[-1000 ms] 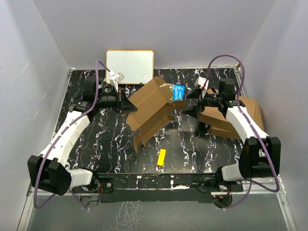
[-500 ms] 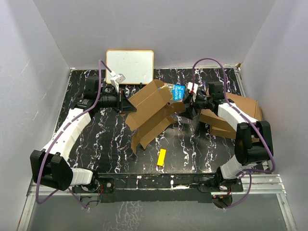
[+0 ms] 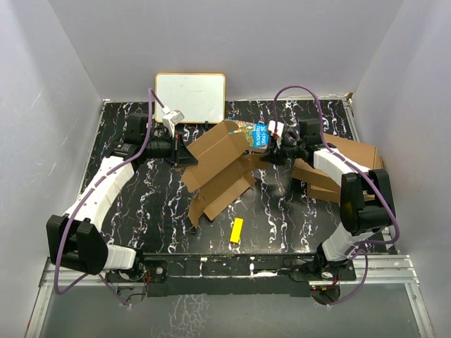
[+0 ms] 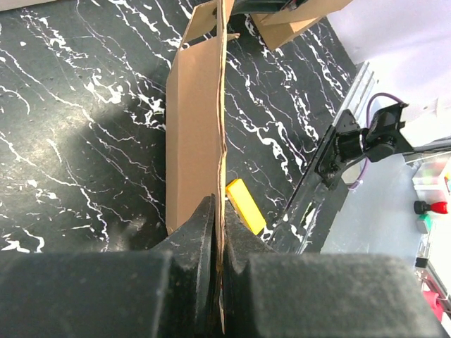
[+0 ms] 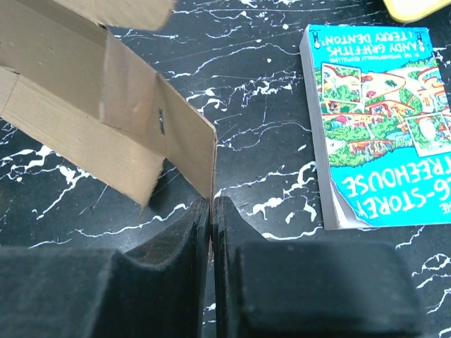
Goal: Fold the paper box
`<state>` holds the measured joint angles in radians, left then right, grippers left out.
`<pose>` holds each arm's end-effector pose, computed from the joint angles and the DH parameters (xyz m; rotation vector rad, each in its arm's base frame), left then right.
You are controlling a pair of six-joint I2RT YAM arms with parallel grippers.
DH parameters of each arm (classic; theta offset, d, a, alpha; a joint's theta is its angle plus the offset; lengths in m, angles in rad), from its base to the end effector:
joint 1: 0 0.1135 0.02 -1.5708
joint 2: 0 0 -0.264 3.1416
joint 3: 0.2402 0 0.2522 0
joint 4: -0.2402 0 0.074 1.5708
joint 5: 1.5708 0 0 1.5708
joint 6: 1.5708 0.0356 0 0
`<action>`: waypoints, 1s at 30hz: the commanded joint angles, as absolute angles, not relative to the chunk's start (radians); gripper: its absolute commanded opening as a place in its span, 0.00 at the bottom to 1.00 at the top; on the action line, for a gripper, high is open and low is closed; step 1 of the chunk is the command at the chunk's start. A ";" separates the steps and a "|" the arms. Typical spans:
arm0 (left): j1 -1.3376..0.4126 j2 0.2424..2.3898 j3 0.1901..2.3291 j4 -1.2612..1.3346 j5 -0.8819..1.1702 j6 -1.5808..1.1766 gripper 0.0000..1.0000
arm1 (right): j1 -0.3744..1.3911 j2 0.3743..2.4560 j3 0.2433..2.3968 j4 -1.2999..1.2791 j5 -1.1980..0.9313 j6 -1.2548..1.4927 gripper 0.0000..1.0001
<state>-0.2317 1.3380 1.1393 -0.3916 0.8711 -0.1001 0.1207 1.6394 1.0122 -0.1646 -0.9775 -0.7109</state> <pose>0.2776 -0.0935 0.3269 0.6467 2.0242 -1.1283 0.3316 0.0700 0.2149 -1.2206 1.6716 0.7875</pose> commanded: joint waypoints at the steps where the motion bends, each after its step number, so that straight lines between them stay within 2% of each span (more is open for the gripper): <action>1: -0.226 1.339 1.166 -0.422 0.858 -0.054 0.00 | 0.141 1.612 1.017 -0.055 -1.006 -0.701 0.10; 19: -0.226 1.339 1.045 -0.489 0.805 -0.004 0.00 | 0.206 1.524 0.798 0.227 -0.899 -0.306 0.08; 30: -0.226 1.320 0.977 -0.452 0.808 0.004 0.00 | 0.233 1.514 0.753 0.169 -0.990 -0.289 0.09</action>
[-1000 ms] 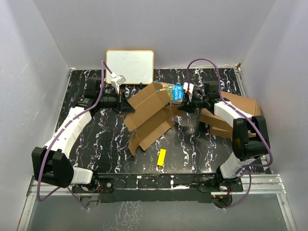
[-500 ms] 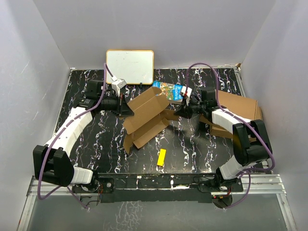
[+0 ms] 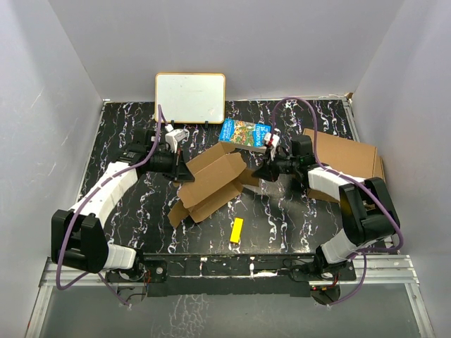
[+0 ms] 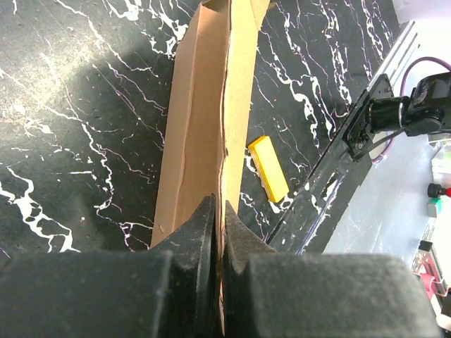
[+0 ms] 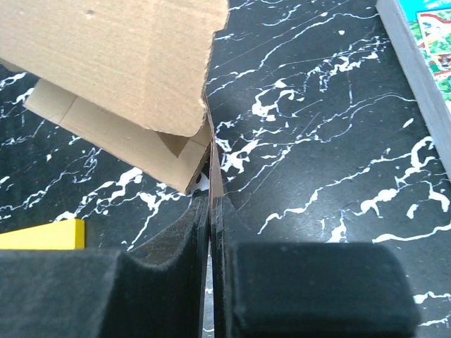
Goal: Fold the paper box
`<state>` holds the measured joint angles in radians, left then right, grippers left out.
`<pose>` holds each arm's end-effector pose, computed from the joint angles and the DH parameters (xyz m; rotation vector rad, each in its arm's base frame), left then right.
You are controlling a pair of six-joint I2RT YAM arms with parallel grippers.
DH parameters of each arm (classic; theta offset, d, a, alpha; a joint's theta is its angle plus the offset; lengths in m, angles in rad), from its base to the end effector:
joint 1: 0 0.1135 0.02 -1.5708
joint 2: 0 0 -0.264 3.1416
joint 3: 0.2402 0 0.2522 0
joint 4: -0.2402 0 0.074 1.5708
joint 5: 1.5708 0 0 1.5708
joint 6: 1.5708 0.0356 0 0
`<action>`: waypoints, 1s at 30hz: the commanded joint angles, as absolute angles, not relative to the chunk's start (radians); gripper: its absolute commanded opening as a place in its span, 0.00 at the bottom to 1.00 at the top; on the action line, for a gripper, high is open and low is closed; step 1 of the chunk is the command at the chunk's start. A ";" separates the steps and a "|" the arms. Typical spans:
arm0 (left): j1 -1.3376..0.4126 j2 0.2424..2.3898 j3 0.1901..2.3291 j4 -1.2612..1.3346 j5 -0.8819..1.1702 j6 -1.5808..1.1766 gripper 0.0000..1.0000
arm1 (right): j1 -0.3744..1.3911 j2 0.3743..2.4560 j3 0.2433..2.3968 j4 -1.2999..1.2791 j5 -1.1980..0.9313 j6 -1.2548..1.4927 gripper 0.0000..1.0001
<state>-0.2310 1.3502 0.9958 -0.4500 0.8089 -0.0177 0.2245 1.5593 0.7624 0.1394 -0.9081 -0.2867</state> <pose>0.2678 -0.0894 0.2713 0.6306 2.2135 -1.0768 0.2930 0.0957 0.1856 -0.9854 1.8434 0.9605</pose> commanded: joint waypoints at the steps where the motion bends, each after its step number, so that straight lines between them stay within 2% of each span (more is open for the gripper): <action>1: -0.227 1.319 0.974 -0.450 0.809 0.004 0.00 | 0.233 1.514 0.756 0.150 -1.009 -0.299 0.10; 11: -0.226 1.284 0.964 -0.446 0.813 0.015 0.00 | 0.232 1.541 0.848 -0.051 -1.073 -0.430 0.37; 17: -0.226 1.269 0.966 -0.454 0.811 0.027 0.00 | 0.208 1.571 1.018 -0.350 -1.120 -0.643 0.63; 20: -0.226 1.271 0.969 -0.457 0.815 0.031 0.00 | 0.186 1.561 1.088 -0.492 -1.115 -0.775 0.73; 24: -0.226 1.271 0.970 -0.457 0.822 0.035 0.00 | 0.140 1.554 1.169 -0.553 -1.103 -0.824 0.77; 26: -0.226 1.272 0.970 -0.457 0.825 0.035 0.00 | 0.132 1.578 1.216 -0.505 -1.060 -0.747 0.77; 28: -0.226 1.273 0.970 -0.456 0.826 0.034 0.00 | 0.132 1.620 1.242 -0.403 -0.979 -0.615 0.69; 30: -0.226 1.274 0.972 -0.455 0.826 0.034 0.00 | 0.132 1.674 1.264 -0.314 -0.899 -0.530 0.52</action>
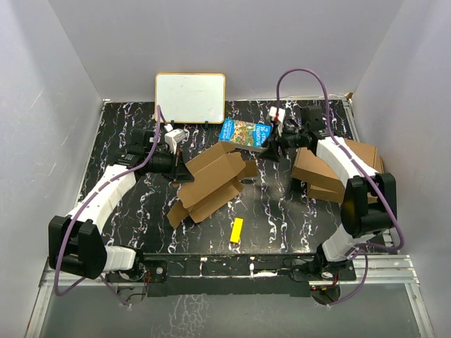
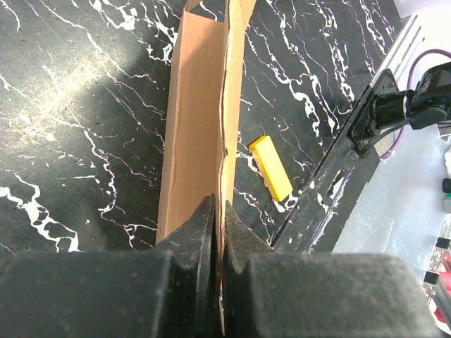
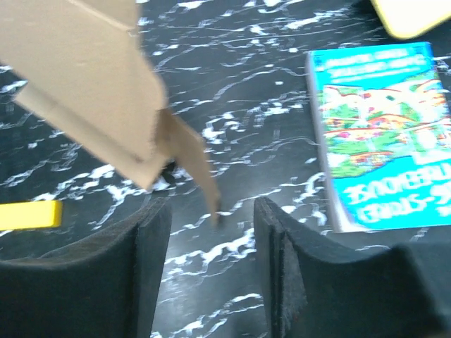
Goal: Fold the paper box
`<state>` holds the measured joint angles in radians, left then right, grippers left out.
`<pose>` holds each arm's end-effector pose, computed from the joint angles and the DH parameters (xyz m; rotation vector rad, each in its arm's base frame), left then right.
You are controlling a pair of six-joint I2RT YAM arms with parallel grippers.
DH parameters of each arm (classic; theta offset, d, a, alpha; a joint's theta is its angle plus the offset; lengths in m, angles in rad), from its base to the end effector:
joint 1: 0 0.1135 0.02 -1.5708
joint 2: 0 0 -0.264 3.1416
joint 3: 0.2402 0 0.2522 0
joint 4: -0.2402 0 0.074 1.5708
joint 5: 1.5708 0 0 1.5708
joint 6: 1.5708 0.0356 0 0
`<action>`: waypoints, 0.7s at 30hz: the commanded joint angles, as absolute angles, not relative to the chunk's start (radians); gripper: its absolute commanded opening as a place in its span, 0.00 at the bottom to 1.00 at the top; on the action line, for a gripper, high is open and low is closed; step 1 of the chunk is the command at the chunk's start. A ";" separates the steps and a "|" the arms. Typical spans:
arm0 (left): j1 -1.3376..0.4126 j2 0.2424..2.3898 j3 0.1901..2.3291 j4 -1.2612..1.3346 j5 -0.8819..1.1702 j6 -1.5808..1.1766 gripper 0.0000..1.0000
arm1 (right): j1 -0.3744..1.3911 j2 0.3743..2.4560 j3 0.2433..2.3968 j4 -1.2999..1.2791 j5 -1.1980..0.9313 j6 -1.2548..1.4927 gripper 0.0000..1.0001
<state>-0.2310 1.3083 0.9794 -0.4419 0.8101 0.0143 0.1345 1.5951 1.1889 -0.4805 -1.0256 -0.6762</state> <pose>0.2602 -0.0877 0.2775 0.6737 2.1626 -1.0519 0.3265 0.0749 0.2641 -1.1985 1.7400 0.9265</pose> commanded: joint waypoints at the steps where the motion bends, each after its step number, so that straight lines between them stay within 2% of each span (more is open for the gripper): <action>1: -0.226 1.274 0.972 -0.456 0.826 0.035 0.00 | 0.135 1.703 1.281 -0.289 -0.879 -0.513 0.45; 3: -0.226 1.273 0.974 -0.457 0.827 0.036 0.00 | 0.145 1.768 1.318 -0.259 -0.830 -0.493 0.34; 8: -0.226 1.275 0.975 -0.453 0.838 0.040 0.00 | 0.174 1.915 1.400 -0.320 -0.865 -0.581 0.27; 14: -0.226 1.278 0.975 -0.454 0.838 0.046 0.00 | 0.232 1.947 1.376 -0.376 -0.978 -0.763 0.26; 21: -0.226 1.270 0.966 -0.445 0.841 0.053 0.00 | 0.241 1.879 1.269 -0.409 -1.090 -0.948 0.29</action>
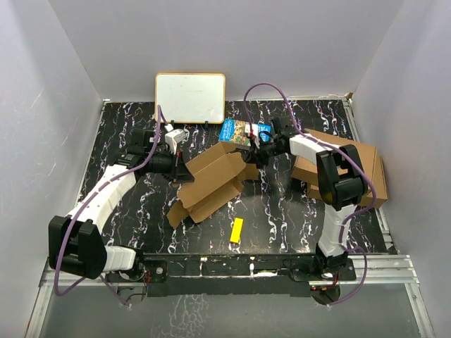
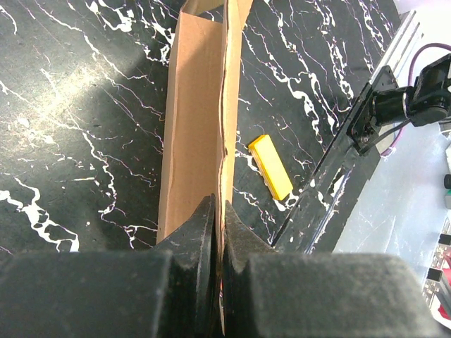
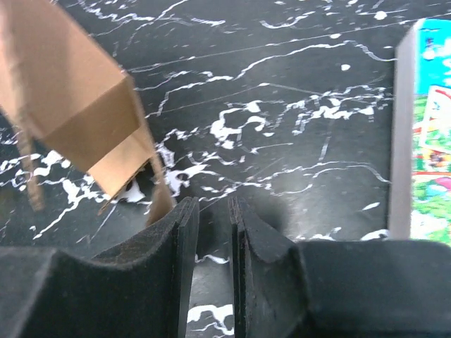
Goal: Fold the paper box
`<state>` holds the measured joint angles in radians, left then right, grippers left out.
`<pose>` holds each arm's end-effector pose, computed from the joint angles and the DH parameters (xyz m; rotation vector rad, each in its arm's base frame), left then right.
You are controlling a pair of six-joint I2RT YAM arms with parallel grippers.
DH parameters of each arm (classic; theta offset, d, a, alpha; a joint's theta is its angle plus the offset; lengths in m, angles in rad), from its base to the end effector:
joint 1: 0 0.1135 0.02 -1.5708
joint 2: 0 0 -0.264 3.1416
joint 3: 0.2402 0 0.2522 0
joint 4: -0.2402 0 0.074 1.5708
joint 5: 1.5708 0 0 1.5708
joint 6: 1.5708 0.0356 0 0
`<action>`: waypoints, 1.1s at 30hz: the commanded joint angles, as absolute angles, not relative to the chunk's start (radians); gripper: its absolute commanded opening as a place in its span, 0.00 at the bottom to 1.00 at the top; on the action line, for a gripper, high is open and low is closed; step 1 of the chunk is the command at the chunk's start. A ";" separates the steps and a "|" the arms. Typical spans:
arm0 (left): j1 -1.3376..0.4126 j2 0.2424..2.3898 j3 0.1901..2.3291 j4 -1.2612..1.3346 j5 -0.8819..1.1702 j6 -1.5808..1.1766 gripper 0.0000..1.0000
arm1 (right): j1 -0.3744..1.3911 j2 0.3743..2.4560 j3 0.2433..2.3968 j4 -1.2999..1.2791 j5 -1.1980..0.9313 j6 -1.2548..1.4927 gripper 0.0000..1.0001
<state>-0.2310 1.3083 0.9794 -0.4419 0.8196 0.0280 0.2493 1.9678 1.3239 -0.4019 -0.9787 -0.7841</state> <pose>0.2600 -0.0879 0.2776 0.6918 2.1511 -1.0557 0.3814 0.1276 0.1767 -1.3715 1.7715 0.9816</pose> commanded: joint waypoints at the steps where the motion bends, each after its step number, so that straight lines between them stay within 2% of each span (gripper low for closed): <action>1: -0.227 1.268 0.965 -0.442 0.843 0.053 0.00 | 0.241 1.868 1.249 -0.409 -1.104 -0.972 0.30; 14: -0.228 1.256 0.951 -0.424 0.868 0.060 0.00 | 0.263 1.755 1.113 -0.401 -1.151 -1.154 0.42; 33: -0.229 1.223 0.921 -0.404 0.884 0.069 0.00 | 0.324 1.678 1.006 -0.333 -1.116 -1.134 0.47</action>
<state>-0.2310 1.2621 0.9314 -0.4042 0.8543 0.0456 0.3099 1.7298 1.0203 -0.4229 -1.0824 -1.1286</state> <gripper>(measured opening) 0.012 0.466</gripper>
